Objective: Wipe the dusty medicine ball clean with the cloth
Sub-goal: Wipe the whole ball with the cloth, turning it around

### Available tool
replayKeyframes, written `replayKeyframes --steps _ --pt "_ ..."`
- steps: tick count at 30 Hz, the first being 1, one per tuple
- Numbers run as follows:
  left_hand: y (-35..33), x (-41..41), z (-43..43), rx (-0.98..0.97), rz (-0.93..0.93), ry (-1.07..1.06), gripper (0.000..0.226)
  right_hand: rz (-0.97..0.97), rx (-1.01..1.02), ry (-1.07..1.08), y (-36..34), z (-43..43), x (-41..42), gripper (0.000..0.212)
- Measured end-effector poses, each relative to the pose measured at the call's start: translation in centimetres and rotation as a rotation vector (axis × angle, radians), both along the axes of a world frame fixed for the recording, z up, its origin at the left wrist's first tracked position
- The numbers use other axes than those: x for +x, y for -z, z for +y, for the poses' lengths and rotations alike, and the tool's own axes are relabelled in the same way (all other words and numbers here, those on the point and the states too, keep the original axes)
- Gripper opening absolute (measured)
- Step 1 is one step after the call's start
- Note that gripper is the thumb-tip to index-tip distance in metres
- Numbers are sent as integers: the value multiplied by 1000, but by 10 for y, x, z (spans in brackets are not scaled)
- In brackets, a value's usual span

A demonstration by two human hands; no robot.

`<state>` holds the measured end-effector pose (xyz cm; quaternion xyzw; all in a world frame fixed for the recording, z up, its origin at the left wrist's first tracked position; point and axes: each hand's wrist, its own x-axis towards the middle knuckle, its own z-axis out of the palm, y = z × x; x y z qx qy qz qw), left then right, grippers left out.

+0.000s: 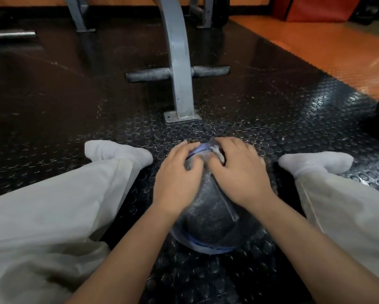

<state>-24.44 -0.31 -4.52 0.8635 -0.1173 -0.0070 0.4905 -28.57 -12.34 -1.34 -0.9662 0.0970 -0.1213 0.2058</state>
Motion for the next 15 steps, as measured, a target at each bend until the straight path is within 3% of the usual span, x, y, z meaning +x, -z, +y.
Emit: replayKeyframes --steps 2,4,6,8,11,15 --pt "-3 0 0 -27 9 52 37 5 37 -124 -1 -7 -1 40" --pt "-6 -2 -4 9 -57 80 33 52 216 -147 2 -24 11 32" --pt "-8 -3 -8 6 -71 62 32 124 449 7 1 -37 27 24" --pt "-8 -3 -11 -17 -52 39 33 193 557 146 3 -43 40 24" --pt "-10 -3 -8 -40 -2 -14 34 180 417 171 5 -32 36 32" --pt "-9 -2 3 21 67 -40 37 42 72 12 2 -3 3 39"
